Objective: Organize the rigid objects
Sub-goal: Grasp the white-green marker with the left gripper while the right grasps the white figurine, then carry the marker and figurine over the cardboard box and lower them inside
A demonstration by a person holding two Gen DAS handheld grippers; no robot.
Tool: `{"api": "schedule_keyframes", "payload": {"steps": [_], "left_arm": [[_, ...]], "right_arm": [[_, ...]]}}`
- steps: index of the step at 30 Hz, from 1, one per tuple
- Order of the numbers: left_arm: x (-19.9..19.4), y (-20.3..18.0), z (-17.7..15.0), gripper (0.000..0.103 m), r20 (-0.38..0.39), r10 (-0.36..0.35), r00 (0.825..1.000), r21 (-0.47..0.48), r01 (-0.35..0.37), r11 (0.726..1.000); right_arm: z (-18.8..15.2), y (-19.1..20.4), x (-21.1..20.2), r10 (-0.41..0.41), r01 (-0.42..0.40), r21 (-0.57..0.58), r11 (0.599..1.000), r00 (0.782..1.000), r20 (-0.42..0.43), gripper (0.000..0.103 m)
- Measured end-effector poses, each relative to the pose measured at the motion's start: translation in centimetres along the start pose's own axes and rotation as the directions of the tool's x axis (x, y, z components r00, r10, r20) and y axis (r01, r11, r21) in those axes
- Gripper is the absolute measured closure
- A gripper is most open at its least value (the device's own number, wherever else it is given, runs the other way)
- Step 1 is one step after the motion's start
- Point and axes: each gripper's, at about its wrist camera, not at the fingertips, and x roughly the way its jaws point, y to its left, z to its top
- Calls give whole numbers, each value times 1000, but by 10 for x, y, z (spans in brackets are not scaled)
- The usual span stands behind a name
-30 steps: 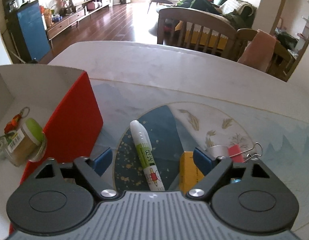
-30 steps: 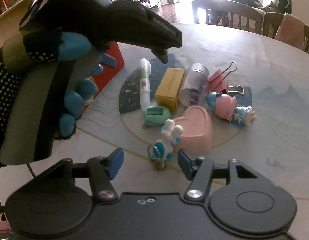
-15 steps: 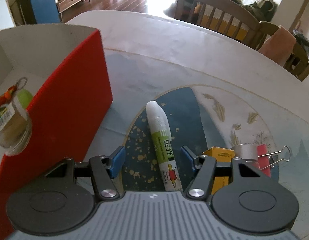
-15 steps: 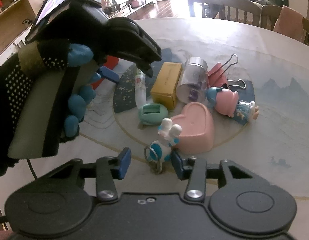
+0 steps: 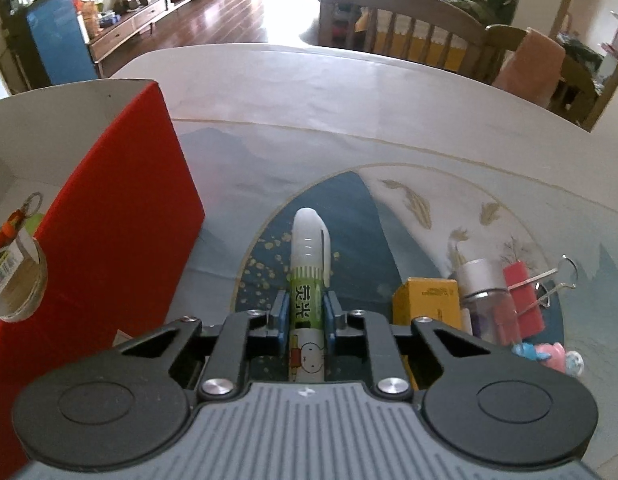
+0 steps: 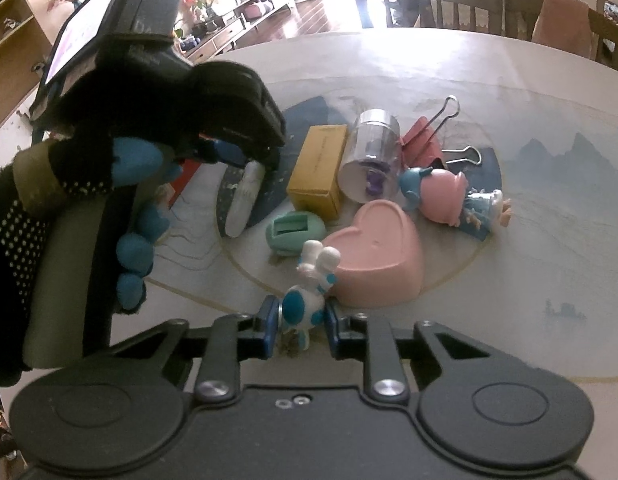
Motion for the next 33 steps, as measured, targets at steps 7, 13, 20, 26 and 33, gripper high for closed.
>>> {"api": "schedule_keyframes", "payload": {"steps": [7,13,20,26,33], "left_arm": [[-8,8,-10,85,-17,-53,998,25,53,998],[-18,17,-19,85,-32,-104,994,15,105,994],[-50,24,-25,85,-12,-195,981,18,195,981],[-79,33,-27,86,8,-254,967,27,254,967],[-115,52,-25,85,17,-321,947,25,320,947]], "right_arm": [[-3,-1,-16,1,-1,20,1000,1000,22,80],[-6,-4,-39,-2,0,51,999,999,53,80],[-1,-1,-62,-19,15,46,999,996,83,80],[4,9,-80,-36,33,30,999,994,102,80],[15,29,-98,-22,20,15,1000,990,136,80]]}}
